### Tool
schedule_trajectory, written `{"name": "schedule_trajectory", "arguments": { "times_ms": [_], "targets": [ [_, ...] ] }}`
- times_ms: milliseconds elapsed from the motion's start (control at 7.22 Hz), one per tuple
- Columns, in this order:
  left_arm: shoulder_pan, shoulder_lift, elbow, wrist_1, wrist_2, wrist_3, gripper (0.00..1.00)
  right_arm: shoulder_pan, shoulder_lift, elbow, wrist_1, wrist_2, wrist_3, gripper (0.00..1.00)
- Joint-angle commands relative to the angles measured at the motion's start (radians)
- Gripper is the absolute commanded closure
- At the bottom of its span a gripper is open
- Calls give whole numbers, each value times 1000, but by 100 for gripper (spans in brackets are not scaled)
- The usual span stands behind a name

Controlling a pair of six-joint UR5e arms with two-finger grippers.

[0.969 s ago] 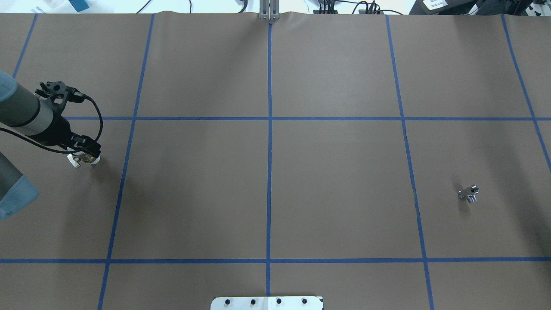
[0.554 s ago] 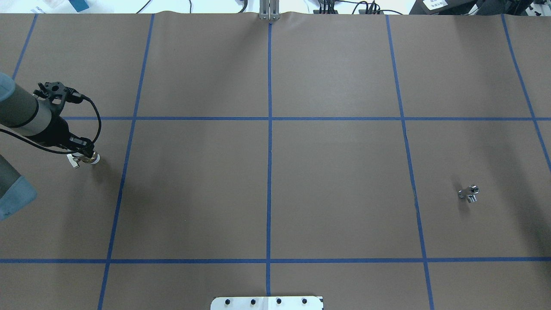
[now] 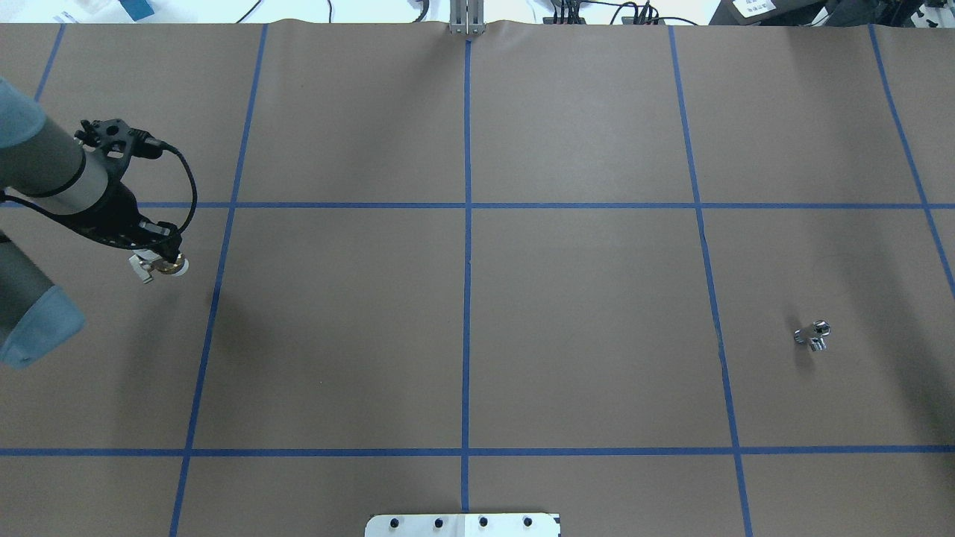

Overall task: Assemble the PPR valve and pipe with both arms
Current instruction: 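Carry the valve with the left gripper to the table center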

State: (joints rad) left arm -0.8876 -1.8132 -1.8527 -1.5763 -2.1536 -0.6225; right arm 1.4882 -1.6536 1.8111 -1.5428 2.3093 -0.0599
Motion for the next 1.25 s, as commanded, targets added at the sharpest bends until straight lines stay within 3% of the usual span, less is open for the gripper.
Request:
{"name": "schedule_trajectory", "arguments": {
  "times_ms": [0, 277, 554, 831, 1108],
  "targets": [
    [94, -196, -26, 195, 1, -145, 100, -2, 0, -3, 0, 1, 0, 0],
    [200, -363, 39, 196, 6, -358, 100, -2, 0, -3, 0, 1, -1, 0],
    [255, -542, 207, 174, 9, -472, 100, -2, 0, -1, 1, 1, 0, 0],
    [295, -589, 294, 83, 71, -538, 100, -2, 0, -1, 1, 1, 0, 0],
    [314, -699, 470, 18, 84, -577, 100, -2, 0, -1, 1, 1, -1, 0]
  ]
}}
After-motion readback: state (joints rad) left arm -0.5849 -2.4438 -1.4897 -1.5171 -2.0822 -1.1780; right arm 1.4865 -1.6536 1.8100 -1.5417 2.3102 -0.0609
